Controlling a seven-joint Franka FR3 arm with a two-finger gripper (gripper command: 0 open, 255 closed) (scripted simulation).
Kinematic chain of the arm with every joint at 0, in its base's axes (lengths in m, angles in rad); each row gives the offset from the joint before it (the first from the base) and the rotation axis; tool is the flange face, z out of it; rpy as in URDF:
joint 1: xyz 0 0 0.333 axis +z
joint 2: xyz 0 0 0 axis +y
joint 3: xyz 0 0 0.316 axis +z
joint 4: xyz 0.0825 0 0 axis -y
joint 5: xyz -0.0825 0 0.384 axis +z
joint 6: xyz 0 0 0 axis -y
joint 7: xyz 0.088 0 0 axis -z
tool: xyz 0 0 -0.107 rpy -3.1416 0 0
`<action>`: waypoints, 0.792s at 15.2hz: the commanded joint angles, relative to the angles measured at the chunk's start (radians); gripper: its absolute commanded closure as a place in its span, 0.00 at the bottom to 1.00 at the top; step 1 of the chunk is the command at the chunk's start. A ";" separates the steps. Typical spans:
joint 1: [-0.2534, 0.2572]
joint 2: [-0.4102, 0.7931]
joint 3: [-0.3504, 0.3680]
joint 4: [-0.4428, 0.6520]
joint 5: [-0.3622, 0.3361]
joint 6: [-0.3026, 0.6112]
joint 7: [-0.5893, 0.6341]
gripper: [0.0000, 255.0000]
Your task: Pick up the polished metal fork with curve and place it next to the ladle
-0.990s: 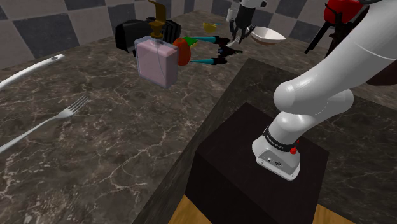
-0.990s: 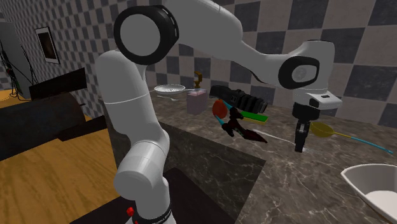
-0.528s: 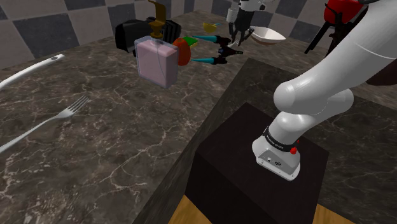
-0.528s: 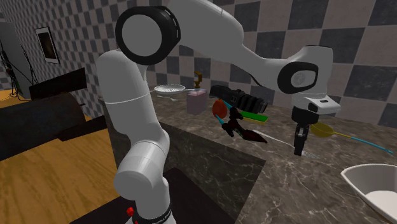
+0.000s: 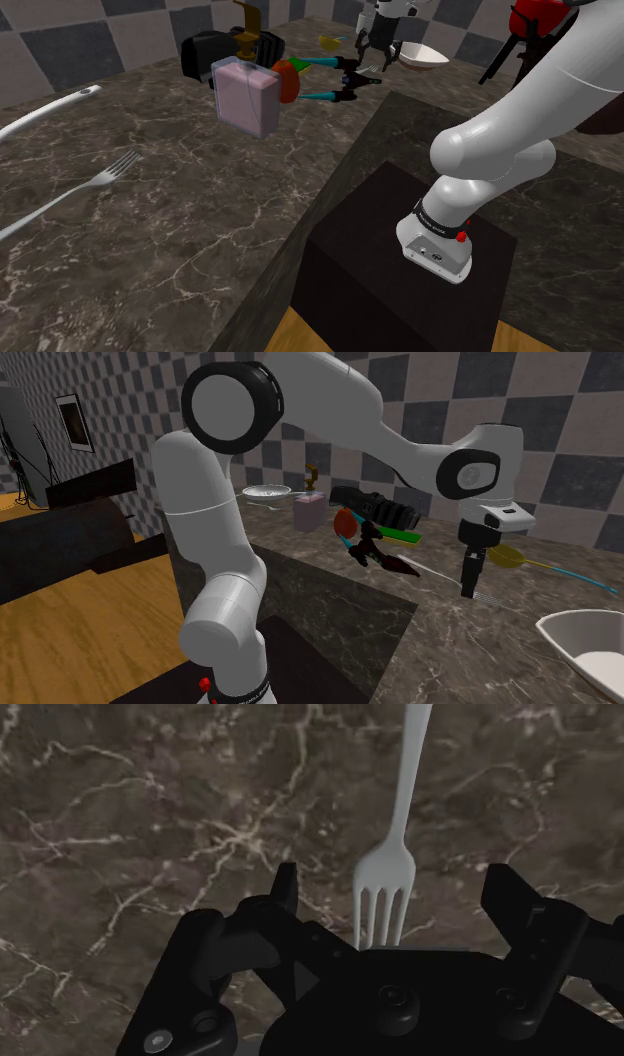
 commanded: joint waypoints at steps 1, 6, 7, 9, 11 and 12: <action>0.000 -0.012 -0.001 0.022 0.003 -0.033 -0.002 0.00; 0.001 -0.038 -0.003 0.089 0.009 -0.126 -0.007 0.00; 0.001 -0.038 -0.003 0.089 0.009 -0.126 -0.007 0.00; 0.001 -0.038 -0.003 0.089 0.009 -0.126 -0.007 0.00; 0.001 -0.038 -0.003 0.089 0.009 -0.126 -0.007 0.00; 0.001 -0.038 -0.003 0.089 0.009 -0.126 -0.007 0.00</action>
